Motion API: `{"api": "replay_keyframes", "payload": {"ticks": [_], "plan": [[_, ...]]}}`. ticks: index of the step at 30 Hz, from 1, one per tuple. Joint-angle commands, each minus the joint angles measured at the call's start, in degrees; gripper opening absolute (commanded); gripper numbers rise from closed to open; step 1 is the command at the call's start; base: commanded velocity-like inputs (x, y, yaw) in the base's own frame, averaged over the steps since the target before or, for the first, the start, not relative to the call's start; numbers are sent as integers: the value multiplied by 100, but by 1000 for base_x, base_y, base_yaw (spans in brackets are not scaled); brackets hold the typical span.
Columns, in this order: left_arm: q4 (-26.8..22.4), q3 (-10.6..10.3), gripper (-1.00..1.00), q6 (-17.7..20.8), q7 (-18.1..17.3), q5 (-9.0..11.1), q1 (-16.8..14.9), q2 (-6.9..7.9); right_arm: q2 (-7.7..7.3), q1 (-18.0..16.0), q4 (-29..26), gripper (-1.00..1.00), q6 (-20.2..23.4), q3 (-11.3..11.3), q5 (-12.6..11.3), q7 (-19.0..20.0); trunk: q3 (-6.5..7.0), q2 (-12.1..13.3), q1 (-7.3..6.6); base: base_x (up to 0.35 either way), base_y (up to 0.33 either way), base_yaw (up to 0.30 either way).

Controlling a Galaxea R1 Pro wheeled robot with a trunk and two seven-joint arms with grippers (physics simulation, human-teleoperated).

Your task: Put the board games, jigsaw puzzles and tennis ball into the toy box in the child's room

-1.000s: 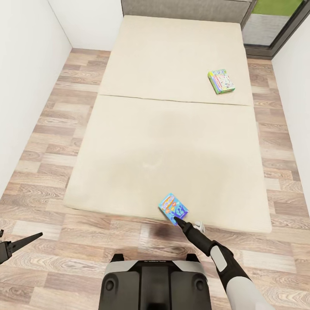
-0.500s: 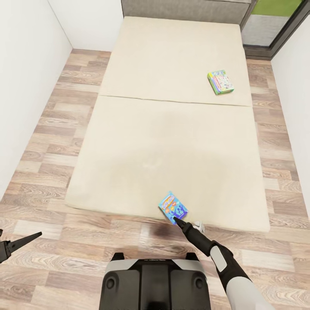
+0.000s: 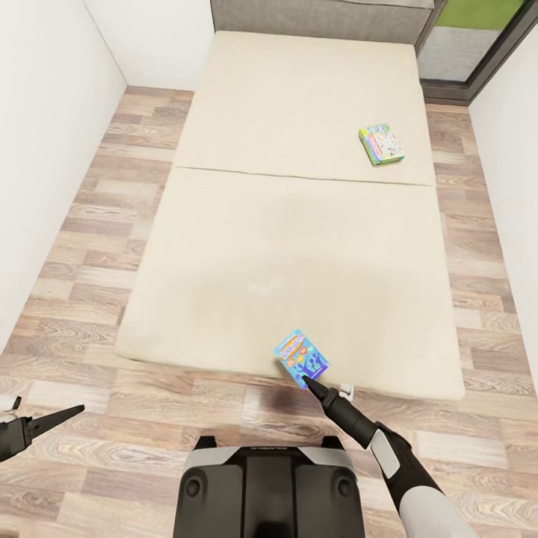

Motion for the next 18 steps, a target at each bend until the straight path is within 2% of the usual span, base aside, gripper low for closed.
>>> {"api": "replay_keyframes", "payload": {"ticks": [1,12,18], "plan": [[0,-1,100,61,-27,-8,-2,-1,4,-2,-2,-100,49,-33,4,34,15,36,-20,0,0,0],[0,-10,100,61,-27,-9,-2,-3,1,-12,-2,-100,90,-33,7,60,212,477,-262,0,0,0],[0,-214,100,66,-27,-9,-3,-2,-105,-26,-112,-100,257,-29,14,102,320,718,-394,0,0,0]]}}
